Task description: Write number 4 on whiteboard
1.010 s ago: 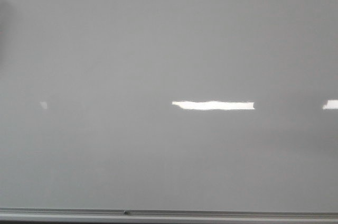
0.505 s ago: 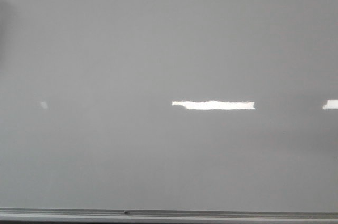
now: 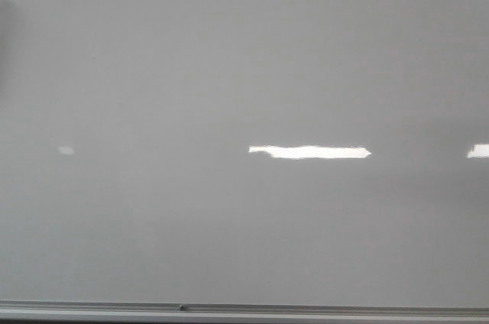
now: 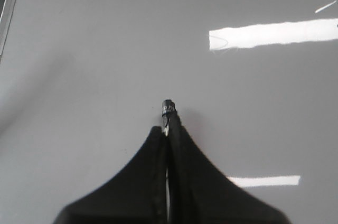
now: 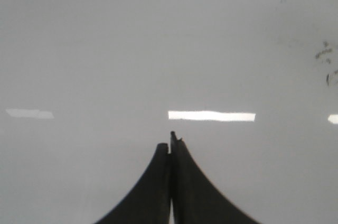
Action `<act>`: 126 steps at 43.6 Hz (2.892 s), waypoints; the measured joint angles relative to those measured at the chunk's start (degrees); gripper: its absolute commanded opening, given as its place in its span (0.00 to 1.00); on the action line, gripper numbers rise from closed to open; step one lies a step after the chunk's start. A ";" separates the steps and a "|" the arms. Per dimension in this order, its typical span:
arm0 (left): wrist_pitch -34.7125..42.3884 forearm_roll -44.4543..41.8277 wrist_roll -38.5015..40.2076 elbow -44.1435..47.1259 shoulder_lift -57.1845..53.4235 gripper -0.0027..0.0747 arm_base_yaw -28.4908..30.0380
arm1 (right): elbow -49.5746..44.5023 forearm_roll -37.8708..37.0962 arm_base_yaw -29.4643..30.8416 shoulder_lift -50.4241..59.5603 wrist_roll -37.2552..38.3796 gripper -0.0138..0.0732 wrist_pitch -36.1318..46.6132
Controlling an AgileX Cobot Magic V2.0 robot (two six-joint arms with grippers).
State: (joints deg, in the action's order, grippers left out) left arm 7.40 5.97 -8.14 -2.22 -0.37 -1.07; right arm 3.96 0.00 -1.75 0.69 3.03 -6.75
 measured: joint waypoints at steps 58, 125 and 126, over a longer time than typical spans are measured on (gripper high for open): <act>-38.93 0.27 0.22 -32.65 32.10 0.02 0.00 | 32.87 0.00 0.00 -36.16 -2.34 0.14 -27.14; -29.19 4.15 1.41 -45.34 73.48 0.90 3.96 | 32.87 0.00 0.00 -36.28 -3.34 0.87 -27.14; -28.07 4.45 1.41 -45.34 74.48 0.90 3.96 | 32.87 0.00 0.00 -36.28 -3.34 0.87 -27.14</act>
State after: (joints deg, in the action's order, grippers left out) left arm -20.67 10.43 -6.73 -47.56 74.11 2.89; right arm 36.83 0.00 -1.75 -35.60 -0.31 -33.89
